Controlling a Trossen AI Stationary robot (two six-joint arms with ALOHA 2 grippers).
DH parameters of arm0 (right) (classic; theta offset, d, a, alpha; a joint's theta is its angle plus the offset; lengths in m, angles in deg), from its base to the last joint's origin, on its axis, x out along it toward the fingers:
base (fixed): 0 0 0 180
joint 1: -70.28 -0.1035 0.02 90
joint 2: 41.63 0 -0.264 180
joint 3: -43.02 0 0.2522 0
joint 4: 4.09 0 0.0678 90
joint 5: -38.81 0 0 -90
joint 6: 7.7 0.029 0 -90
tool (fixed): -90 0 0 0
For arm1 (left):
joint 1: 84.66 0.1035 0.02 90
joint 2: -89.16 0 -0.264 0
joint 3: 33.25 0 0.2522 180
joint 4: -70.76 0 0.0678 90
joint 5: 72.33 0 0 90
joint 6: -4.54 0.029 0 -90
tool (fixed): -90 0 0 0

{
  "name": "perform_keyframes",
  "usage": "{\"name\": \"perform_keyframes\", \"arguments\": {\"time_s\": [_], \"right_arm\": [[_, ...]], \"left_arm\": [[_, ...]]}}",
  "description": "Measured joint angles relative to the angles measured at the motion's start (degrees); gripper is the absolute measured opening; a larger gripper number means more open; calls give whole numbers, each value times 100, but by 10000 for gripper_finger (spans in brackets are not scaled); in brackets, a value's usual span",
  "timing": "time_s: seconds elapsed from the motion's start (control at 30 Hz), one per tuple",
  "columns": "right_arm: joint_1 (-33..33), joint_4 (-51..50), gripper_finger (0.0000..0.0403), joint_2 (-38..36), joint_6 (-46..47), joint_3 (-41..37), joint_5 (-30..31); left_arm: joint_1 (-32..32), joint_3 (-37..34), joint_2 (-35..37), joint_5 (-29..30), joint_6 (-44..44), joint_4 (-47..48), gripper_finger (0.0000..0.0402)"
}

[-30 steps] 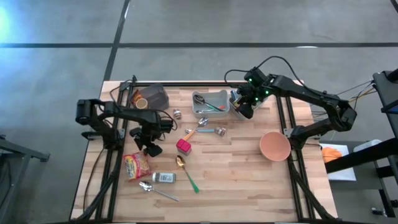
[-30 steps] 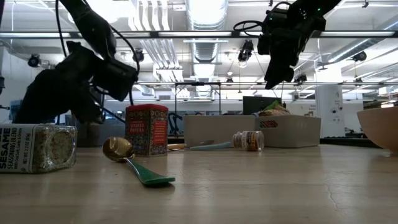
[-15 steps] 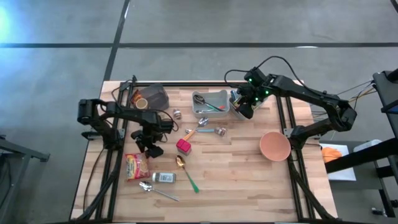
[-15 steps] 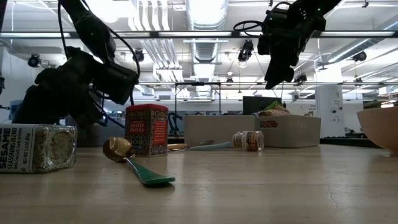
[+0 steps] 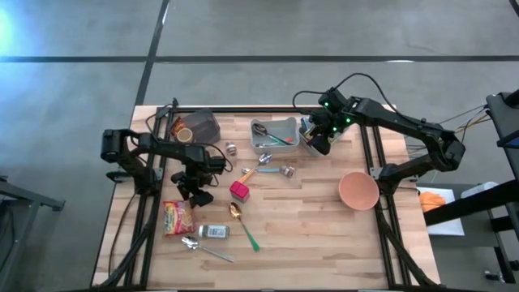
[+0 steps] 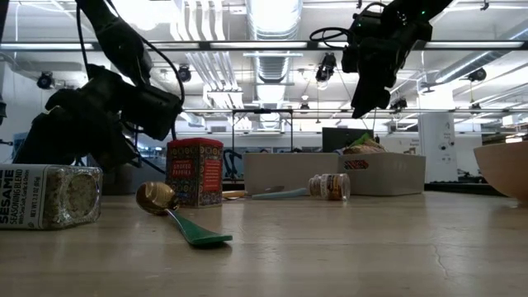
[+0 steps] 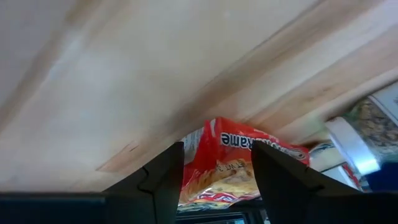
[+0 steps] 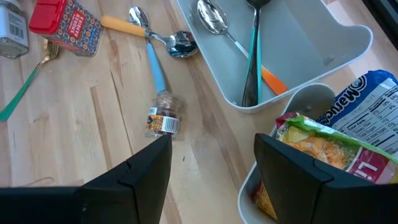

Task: Pick & Place Food Item
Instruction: Put the red noodle pack into the right gray bin

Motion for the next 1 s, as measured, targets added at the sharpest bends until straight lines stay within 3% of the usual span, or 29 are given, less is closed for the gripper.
{"name": "perform_keyframes", "arguments": {"time_s": [0.2, 0.3, 0.53, 0.6, 1.0], "right_arm": [[0, -5, 225, 0, 1, 0, 0], [0, -7, 225, 0, 1, 0, 0], [1, -4, 225, 0, -4, 0, 0], [0, -4, 225, 0, -6, 0, 0], [0, -4, 225, 0, 84, 0, -2]], "left_arm": [[-1, -2, 0, -3, 40, -61, 188], [-2, -2, 0, 6, 55, -60, 165], [-4, -2, 0, 20, 57, -67, 32], [-4, -2, 0, 24, 53, -68, 10], [-4, 240, 93, 82, 55, 14, 1]]}}
